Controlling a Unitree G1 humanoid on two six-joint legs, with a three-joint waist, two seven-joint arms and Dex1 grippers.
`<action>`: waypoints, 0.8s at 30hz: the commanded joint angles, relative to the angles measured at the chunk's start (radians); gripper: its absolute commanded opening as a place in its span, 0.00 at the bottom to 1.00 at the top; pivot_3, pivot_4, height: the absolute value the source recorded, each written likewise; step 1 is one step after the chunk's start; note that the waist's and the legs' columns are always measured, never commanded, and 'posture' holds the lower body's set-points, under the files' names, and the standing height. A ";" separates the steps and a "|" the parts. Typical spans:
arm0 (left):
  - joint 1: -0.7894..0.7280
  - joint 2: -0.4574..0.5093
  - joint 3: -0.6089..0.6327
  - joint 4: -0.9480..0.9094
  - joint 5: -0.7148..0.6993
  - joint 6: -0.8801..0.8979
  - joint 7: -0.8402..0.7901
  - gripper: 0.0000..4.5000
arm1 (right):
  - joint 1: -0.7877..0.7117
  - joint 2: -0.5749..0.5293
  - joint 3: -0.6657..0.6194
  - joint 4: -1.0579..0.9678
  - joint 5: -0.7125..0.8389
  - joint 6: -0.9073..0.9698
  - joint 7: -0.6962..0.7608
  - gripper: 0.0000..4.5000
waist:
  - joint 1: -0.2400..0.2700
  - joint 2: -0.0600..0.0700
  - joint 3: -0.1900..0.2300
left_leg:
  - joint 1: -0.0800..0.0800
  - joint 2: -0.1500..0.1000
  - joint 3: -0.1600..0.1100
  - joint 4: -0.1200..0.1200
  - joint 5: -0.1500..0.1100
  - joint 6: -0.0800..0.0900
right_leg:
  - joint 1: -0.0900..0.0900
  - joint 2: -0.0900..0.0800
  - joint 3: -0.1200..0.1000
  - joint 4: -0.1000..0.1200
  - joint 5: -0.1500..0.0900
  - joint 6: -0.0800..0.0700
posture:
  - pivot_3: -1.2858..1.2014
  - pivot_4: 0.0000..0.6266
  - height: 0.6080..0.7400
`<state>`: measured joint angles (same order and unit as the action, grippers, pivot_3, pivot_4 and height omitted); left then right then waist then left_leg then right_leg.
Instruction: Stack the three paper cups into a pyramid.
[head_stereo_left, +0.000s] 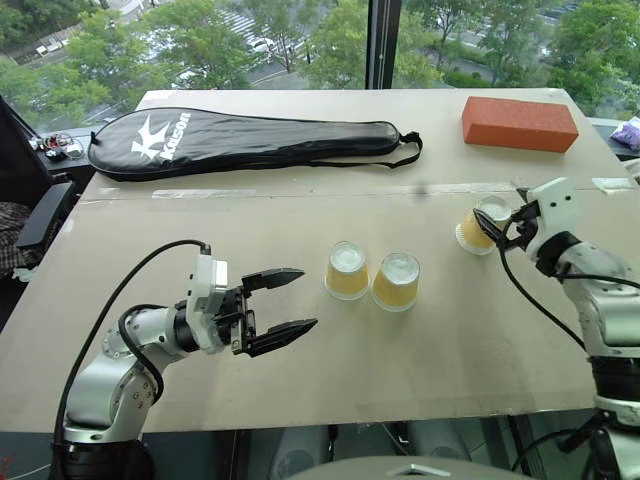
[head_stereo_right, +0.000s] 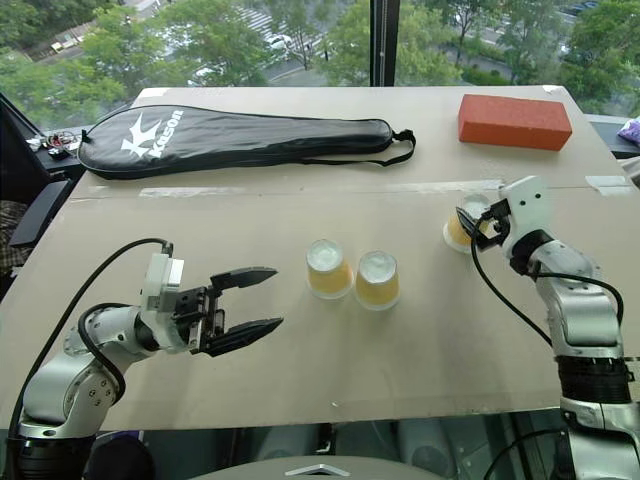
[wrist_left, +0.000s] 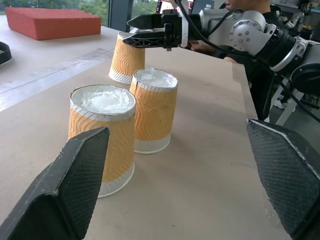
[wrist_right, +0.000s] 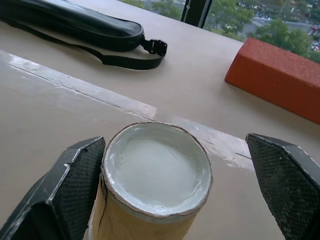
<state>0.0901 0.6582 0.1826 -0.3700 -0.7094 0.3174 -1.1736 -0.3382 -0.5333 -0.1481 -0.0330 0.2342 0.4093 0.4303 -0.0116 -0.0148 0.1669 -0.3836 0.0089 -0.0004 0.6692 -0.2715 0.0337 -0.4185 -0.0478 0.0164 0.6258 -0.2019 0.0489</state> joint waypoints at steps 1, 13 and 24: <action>0.011 -0.001 0.013 -0.033 -0.010 -0.016 0.003 1.00 | -0.015 0.005 -0.028 0.007 0.029 0.006 0.018 0.99 | 0.001 0.000 0.000 | 0.000 0.000 0.000 0.000 0.000 0.000 | 0.000 0.000 0.000 0.000 0.000 0.000 | 0.52 0.24 1.00; 0.010 -0.015 0.056 -0.086 -0.089 0.003 0.044 1.00 | -0.006 -0.050 -0.074 -0.160 0.194 0.023 0.192 0.50 | 0.000 0.001 0.001 | 0.000 0.000 0.000 0.000 0.000 0.000 | 0.000 0.000 0.000 0.000 0.000 0.000 | 0.52 0.24 1.00; 0.037 -0.033 0.156 0.013 -0.181 -0.045 -0.048 1.00 | -0.164 -0.105 0.103 -0.549 0.521 0.360 0.273 0.50 | 0.000 0.002 0.002 | 0.000 0.002 -0.003 0.000 0.000 0.000 | 0.000 0.001 -0.003 0.000 0.000 0.000 | 0.52 0.24 1.00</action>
<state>0.1269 0.6032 0.2956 -0.3602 -0.8243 0.2478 -1.1872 -0.4788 -0.6215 -0.0716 -0.5367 0.7340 0.7365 0.6957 -0.0118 -0.0126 0.1685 -0.3836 0.0109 -0.0039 0.6691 -0.2716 0.0339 -0.4186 -0.0469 0.0129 0.6261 -0.2021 0.0491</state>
